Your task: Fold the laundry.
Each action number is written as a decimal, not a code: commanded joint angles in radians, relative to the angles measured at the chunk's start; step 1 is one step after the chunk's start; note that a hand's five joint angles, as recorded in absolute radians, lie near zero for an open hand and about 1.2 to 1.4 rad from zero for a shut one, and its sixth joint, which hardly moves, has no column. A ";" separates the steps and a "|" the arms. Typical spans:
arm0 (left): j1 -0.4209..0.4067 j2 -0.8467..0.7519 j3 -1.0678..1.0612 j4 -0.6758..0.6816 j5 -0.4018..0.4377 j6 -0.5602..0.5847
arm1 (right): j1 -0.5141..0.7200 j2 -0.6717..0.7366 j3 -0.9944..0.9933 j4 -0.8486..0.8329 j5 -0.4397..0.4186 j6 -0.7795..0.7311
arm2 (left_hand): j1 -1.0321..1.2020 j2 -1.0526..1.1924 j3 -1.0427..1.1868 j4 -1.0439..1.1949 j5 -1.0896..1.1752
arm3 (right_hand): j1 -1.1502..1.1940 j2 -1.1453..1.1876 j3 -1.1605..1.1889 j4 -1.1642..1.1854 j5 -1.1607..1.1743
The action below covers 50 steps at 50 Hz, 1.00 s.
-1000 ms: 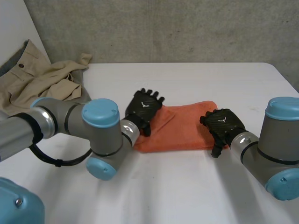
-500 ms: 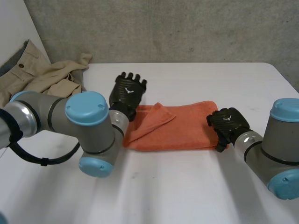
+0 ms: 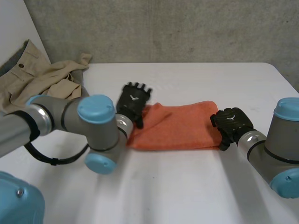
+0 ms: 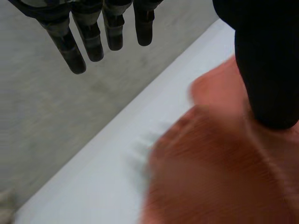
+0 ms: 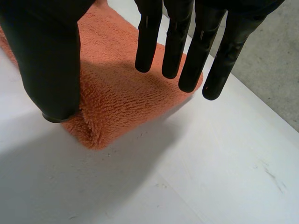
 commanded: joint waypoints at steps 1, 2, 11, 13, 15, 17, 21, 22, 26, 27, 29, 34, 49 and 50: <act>0.064 0.025 0.009 0.005 -0.099 0.060 | -0.003 0.009 -0.003 -0.001 -0.004 -0.001 | 0.037 0.030 0.021 0.030 0.014 | 0.241 0.148 0.147 0.151 0.173; 0.061 0.037 -0.004 0.002 -0.101 0.064 | -0.003 0.011 -0.003 -0.001 -0.004 -0.001 | 0.028 0.021 0.013 0.021 0.005 | 0.246 0.154 0.153 0.157 0.179; 0.039 0.106 -0.110 0.007 -0.098 0.061 | 0.002 0.019 -0.003 -0.015 -0.004 -0.006 | 0.010 0.004 -0.005 0.004 -0.012 | 0.288 0.195 0.194 0.198 0.220; 0.029 0.113 -0.126 0.005 -0.098 0.060 | 0.002 0.026 -0.006 -0.015 -0.005 -0.005 | 0.008 0.001 -0.008 0.001 -0.015 | 0.349 0.257 0.255 0.260 0.281; 0.027 0.117 -0.135 0.005 -0.099 0.060 | 0.002 0.034 -0.009 -0.015 -0.007 -0.005 | 0.005 -0.002 -0.011 -0.002 -0.018 | 0.428 0.336 0.334 0.339 0.360; 0.027 0.126 -0.149 0.005 -0.099 0.058 | -0.001 0.043 -0.014 -0.015 -0.007 -0.006 | 0.005 -0.002 -0.011 -0.002 -0.018 | 0.791 0.699 0.697 0.702 0.723; 0.029 0.159 -0.179 0.001 -0.104 0.057 | -0.009 0.031 -0.008 -0.009 -0.008 -0.009 | 0.005 -0.002 -0.011 -0.002 -0.018 | 0.868 0.775 0.774 0.779 0.800; 0.030 0.169 -0.189 0.001 -0.102 0.057 | -0.012 0.031 -0.006 -0.004 -0.008 -0.011 | 0.002 -0.005 -0.014 -0.005 -0.021 | 0.868 0.775 0.774 0.779 0.800; 0.035 0.224 -0.235 -0.001 -0.099 0.055 | -0.056 0.010 0.015 0.025 -0.013 -0.058 | -0.007 -0.014 -0.023 -0.014 -0.030 | 0.868 0.775 0.774 0.779 0.800; 0.036 0.235 -0.244 -0.001 -0.099 0.055 | -0.087 -0.021 0.029 0.060 -0.016 -0.101 | -0.010 -0.017 -0.026 -0.017 -0.033 | 0.868 0.775 0.774 0.779 0.800; 0.042 0.272 -0.277 -0.001 -0.099 0.054 | -0.121 -0.055 0.040 0.103 -0.019 -0.156 | -0.013 -0.020 -0.028 -0.020 -0.036 | 0.868 0.775 0.774 0.779 0.800; 0.065 0.344 -0.342 -0.002 -0.098 0.052 | -0.187 -0.093 0.028 0.165 -0.005 -0.337 | -0.022 -0.029 -0.037 -0.029 -0.045 | 0.868 0.775 0.774 0.779 0.800; 0.067 0.421 -0.391 -0.001 -0.099 -0.018 | 0.262 -0.073 -0.170 0.087 -0.076 -0.354 | -0.022 -0.029 -0.037 -0.029 -0.045 | 0.868 0.775 0.774 0.779 0.800; 0.067 0.422 -0.391 0.001 -0.099 -0.029 | 0.324 -0.041 -0.164 0.067 -0.118 -0.356 | -0.022 -0.029 -0.037 -0.029 -0.045 | 0.868 0.775 0.774 0.779 0.800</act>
